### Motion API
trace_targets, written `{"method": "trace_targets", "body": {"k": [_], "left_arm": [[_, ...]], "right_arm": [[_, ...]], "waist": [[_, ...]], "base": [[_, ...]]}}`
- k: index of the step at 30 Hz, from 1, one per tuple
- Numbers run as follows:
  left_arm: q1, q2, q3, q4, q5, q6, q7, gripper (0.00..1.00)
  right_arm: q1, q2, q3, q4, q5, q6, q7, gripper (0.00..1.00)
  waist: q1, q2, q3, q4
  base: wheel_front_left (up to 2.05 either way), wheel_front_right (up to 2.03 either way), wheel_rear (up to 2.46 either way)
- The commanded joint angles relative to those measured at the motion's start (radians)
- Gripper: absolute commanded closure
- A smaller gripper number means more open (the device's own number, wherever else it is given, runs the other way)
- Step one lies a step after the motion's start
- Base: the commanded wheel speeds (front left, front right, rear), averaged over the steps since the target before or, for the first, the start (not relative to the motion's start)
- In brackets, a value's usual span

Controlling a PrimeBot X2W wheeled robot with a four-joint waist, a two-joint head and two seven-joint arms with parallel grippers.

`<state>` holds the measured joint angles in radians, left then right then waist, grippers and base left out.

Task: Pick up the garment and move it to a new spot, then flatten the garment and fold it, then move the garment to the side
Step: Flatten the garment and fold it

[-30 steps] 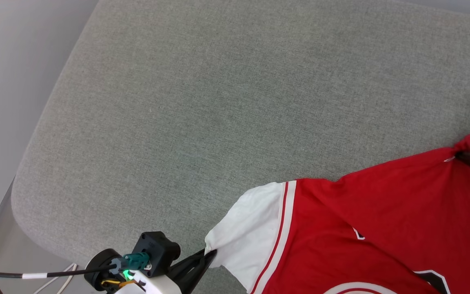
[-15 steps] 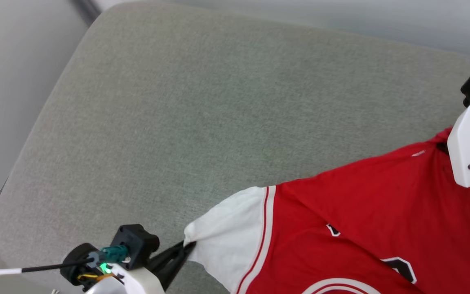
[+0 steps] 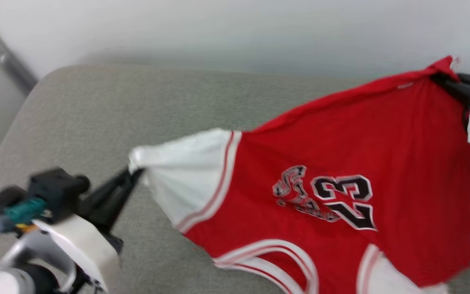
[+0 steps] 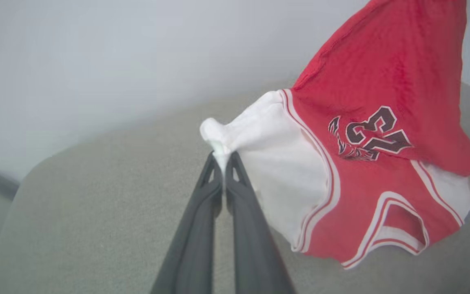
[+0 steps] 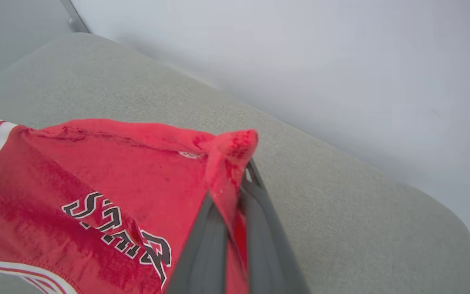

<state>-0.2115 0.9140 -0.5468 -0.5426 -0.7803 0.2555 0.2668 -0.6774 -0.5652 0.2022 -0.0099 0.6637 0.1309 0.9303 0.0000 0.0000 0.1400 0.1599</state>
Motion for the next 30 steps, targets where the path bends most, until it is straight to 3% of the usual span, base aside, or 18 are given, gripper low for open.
{"method": "trace_targets", "body": {"k": [1,5,16,22,30], "left_arm": [[-0.038,0.018,0.049,-0.015,0.000,0.011,-0.025,1.00],[-0.110,0.038,0.134,-0.040,0.013,0.017,-0.066,1.00],[-0.369,0.062,0.280,-0.065,0.020,-0.015,-0.098,1.00],[-0.516,0.045,0.324,-0.041,0.030,-0.035,-0.129,1.00],[-0.797,0.001,0.297,0.059,0.058,-0.092,-0.112,1.00]], "right_arm": [[-0.017,0.002,-0.017,-0.046,0.016,0.000,0.003,1.00],[-0.036,0.020,-0.060,-0.121,0.042,0.000,0.002,1.00],[-0.087,0.045,-0.138,-0.249,0.028,0.000,-0.053,1.00],[-0.133,0.051,-0.159,-0.276,0.024,0.000,-0.090,1.00],[-0.223,0.039,-0.186,-0.288,0.003,0.000,-0.142,1.00]], "waist": [[0.0000,0.0000,-0.044,-0.067],[0.0000,0.0000,-0.053,-0.117],[0.0000,0.0000,-0.038,-0.225],[0.0000,0.0000,-0.007,-0.259],[0.0000,0.0000,0.104,-0.286]], "base": [[0.00,0.00,0.00],[0.00,0.00,0.00],[0.00,0.00,0.00],[0.00,0.00,0.00],[0.00,0.00,0.00]]}}
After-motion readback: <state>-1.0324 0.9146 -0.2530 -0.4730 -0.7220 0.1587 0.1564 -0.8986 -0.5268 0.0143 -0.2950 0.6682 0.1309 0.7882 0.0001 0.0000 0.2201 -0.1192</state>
